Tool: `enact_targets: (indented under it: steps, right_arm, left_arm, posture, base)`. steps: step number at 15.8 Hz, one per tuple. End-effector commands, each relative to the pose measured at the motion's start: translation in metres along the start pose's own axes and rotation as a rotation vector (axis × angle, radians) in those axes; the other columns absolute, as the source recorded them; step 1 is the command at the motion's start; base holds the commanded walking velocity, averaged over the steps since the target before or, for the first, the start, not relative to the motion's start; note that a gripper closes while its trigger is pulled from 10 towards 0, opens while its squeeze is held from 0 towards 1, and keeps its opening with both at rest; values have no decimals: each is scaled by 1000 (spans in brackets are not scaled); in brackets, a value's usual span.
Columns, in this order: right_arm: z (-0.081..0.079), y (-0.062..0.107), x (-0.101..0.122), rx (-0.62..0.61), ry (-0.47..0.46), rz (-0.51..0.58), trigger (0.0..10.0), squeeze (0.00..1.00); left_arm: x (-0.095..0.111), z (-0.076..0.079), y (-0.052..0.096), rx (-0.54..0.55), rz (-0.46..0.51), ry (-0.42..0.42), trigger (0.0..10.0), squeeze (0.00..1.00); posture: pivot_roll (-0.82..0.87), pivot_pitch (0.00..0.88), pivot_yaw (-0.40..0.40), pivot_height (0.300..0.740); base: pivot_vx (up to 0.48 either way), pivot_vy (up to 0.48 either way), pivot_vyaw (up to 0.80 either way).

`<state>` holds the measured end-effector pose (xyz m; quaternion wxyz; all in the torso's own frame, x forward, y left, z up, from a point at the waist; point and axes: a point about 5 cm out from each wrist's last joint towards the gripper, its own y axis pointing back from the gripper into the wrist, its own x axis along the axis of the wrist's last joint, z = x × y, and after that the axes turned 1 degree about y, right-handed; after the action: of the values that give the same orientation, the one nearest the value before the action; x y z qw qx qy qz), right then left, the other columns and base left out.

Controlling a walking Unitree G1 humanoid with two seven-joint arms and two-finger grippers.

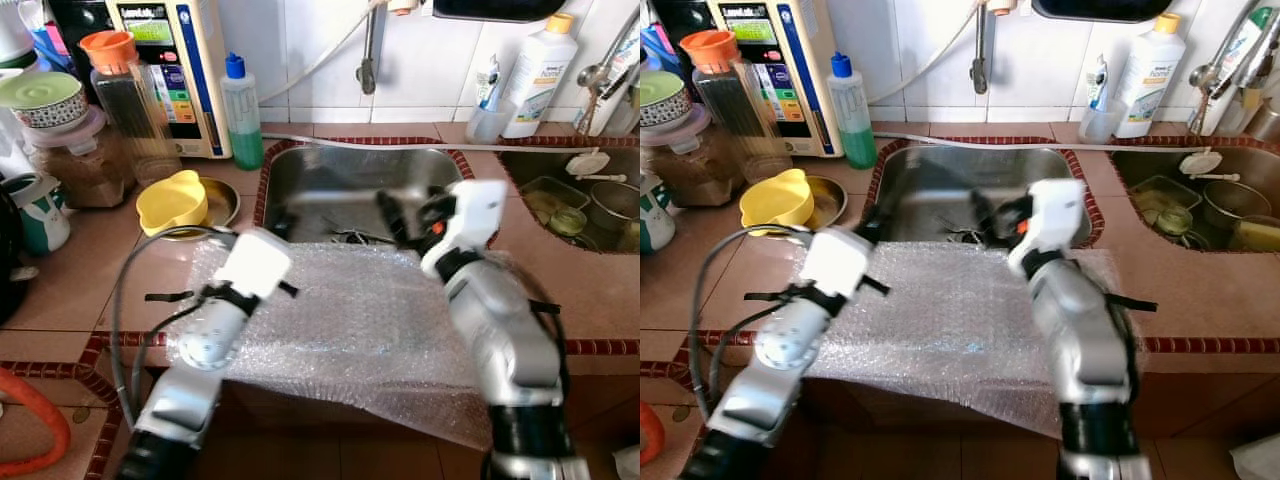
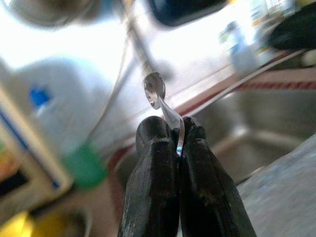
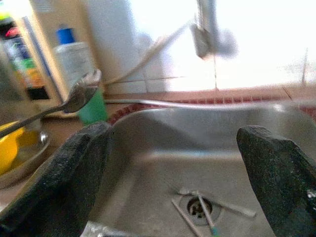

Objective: Kitchen organization

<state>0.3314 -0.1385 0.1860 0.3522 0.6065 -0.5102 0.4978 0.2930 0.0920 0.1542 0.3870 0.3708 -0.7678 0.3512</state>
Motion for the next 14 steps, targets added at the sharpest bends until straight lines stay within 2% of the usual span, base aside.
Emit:
enact_targets:
  steps: [1,2,4,5,6,8,10,14]
  right_arm:
    - [4,-5,8,-18,-120,12,10000,0]
    - [6,-12,14,-17,-262,7,10000,0]
    - [4,-16,17,-1,-393,-7,10000,0]
    - [4,-18,13,-9,-375,-50,10000,0]
    - [3,-18,-2,-11,-334,-147,10000,0]
    - [-3,-17,-11,14,-352,-214,10000,0]
    - [-12,-17,-12,42,-372,-223,10000,0]
    - [-18,-20,-14,57,-361,-227,10000,0]
  left_arm:
    - [6,9,-5,-58,56,-40,0,0]
    - [4,17,-6,-103,73,-67,0,0]
    - [4,25,-7,-152,108,-110,0,0]
    - [4,27,-8,-162,121,-119,0,0]
    - [5,29,-11,-163,124,-116,0,0]
    - [5,32,-14,-166,146,-122,0,0]
    - [5,34,-18,-167,165,-124,0,0]
    - [5,40,-22,-192,189,-121,0,0]
  posture:
    - [-75,1,38,740]
    - [-82,4,40,740]
    - [-85,7,42,740]
    - [-86,8,43,740]
    - [-93,7,43,740]
    - [-93,7,44,740]
    - [-99,7,52,740]
    - [-100,2,65,740]
  base:
    - [0,0,0]
    - [0,0,0]
    - [0,0,0]
    - [0,0,0]
    - [0,0,0]
    - [0,0,0]
    - [0,0,0]
    - [0,0,0]
